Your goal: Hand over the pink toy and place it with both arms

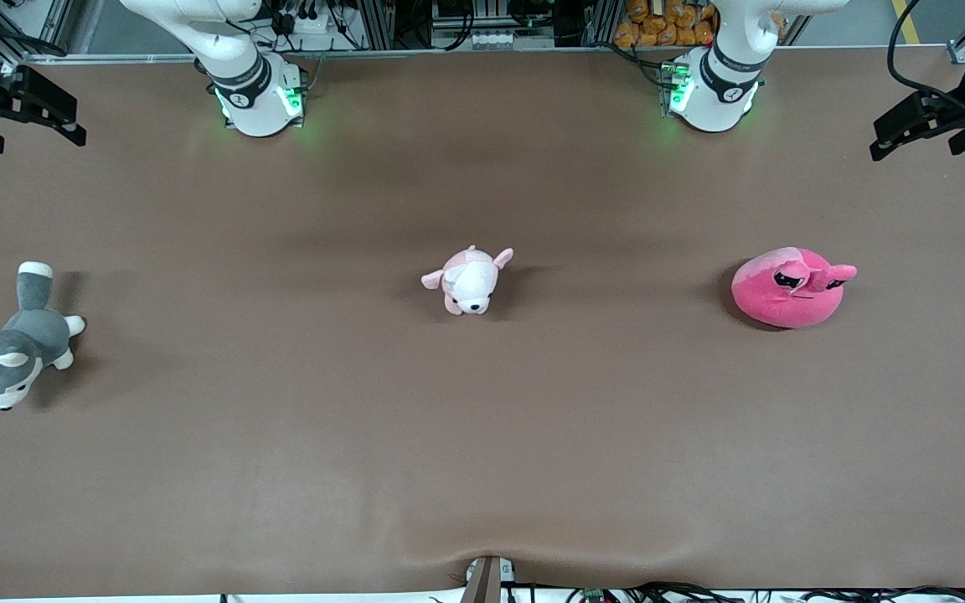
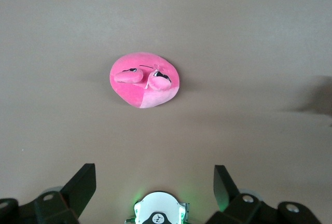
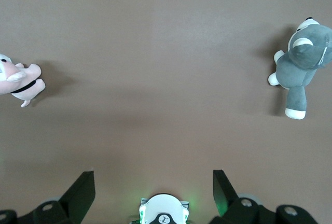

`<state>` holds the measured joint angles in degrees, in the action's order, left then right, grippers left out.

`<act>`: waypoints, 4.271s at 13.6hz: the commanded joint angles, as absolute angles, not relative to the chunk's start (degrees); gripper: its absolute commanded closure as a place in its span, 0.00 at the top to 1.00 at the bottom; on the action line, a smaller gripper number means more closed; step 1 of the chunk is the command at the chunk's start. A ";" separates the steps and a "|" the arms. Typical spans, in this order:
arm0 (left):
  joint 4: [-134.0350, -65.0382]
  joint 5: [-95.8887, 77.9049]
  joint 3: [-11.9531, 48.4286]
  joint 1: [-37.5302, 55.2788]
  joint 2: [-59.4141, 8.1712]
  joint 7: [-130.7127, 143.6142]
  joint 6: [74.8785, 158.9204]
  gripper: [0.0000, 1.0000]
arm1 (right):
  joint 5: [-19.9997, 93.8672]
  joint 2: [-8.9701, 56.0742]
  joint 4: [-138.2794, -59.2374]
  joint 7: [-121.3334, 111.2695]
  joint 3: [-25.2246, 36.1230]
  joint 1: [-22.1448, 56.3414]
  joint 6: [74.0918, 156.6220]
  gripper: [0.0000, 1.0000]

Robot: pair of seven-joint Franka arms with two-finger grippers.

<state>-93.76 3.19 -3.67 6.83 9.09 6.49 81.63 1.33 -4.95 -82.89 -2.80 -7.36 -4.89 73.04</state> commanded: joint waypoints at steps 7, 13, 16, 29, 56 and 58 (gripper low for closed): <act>-88.94 2.46 -3.60 6.50 6.07 6.15 80.07 1.00 | 1.32 -6.68 -84.82 -3.34 -7.47 -5.36 74.00 1.00; -89.12 2.46 -3.52 6.68 6.15 6.68 80.07 1.00 | 1.41 -6.68 -84.81 -3.25 -7.29 -5.54 73.92 1.00; -89.30 2.46 -3.34 6.68 6.07 7.73 79.98 1.00 | 1.41 -6.68 -84.81 -3.25 -7.30 -5.62 73.92 1.00; -89.30 1.05 -3.16 7.30 4.93 9.49 80.86 1.00 | 1.49 -6.59 -84.73 -3.25 -7.38 -5.54 74.53 1.00; -89.38 0.97 -3.25 6.77 4.13 9.49 81.39 1.00 | 2.20 -6.50 -84.73 -3.16 -7.29 -5.71 74.62 1.00; -89.47 1.05 -3.25 6.59 4.13 9.49 81.21 1.00 | 2.20 -6.50 -84.73 -3.16 -7.29 -5.80 74.53 1.00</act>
<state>-90.51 1.80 -3.34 7.09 4.62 9.00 81.86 1.37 -5.07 -83.28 -2.80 -7.09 -4.99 73.87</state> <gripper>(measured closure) 0.000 0.000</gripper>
